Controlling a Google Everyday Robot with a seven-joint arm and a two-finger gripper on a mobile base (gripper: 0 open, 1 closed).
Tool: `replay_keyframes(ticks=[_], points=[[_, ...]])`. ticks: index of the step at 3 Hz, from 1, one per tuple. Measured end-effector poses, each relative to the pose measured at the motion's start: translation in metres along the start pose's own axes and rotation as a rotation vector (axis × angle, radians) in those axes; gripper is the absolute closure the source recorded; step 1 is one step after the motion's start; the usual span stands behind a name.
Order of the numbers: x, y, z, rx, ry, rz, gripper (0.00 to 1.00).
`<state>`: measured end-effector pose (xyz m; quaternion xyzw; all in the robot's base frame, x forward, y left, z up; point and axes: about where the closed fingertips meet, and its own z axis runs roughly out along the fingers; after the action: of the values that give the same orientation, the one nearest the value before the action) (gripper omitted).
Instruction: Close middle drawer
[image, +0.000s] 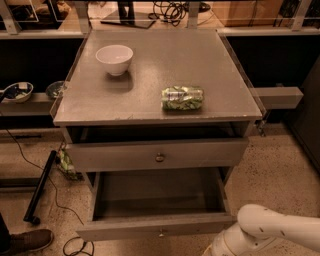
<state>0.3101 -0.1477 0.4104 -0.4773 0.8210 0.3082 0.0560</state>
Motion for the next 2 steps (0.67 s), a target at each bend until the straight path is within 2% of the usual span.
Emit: replay_keyframes(ticks=[2], points=[[0.004, -0.0033, 0.0048, -0.003, -0.019, 0.03, 1.0]])
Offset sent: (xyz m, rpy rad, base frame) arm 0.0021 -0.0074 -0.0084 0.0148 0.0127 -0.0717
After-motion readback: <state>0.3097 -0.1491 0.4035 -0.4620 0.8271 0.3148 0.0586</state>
